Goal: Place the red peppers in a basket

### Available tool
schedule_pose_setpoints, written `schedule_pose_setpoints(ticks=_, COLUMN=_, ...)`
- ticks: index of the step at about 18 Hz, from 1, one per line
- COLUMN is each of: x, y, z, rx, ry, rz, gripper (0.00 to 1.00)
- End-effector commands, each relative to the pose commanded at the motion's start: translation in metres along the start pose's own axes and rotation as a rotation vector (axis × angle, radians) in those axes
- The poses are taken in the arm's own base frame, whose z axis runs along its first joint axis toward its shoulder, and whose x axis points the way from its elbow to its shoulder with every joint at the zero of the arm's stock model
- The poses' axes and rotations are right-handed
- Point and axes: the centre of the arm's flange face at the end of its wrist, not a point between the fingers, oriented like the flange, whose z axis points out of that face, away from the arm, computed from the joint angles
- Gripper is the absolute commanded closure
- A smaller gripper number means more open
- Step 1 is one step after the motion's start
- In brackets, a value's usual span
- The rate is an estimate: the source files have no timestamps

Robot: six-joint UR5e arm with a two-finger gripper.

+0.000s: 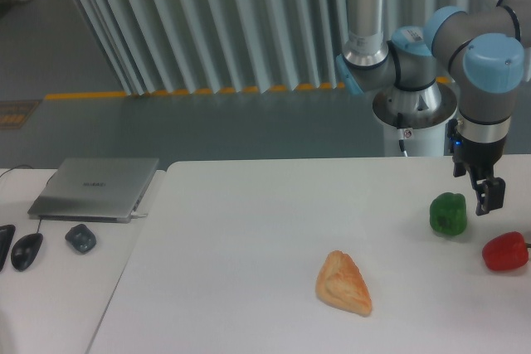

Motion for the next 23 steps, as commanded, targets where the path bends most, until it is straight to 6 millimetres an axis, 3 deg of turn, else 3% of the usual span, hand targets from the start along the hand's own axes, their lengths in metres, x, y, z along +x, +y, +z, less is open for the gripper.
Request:
schedule_pose_setpoints(ticks=13, x=-0.002, y=-0.002, z=0.009, rx=0.003, ry=-0.069, rz=0.001, gripper=0.00)
schedule_pose_setpoints(ticks=23, x=-0.004, y=-0.006, z=0.010, rx=0.021, ry=-0.074, rz=-0.190, gripper=0.00)
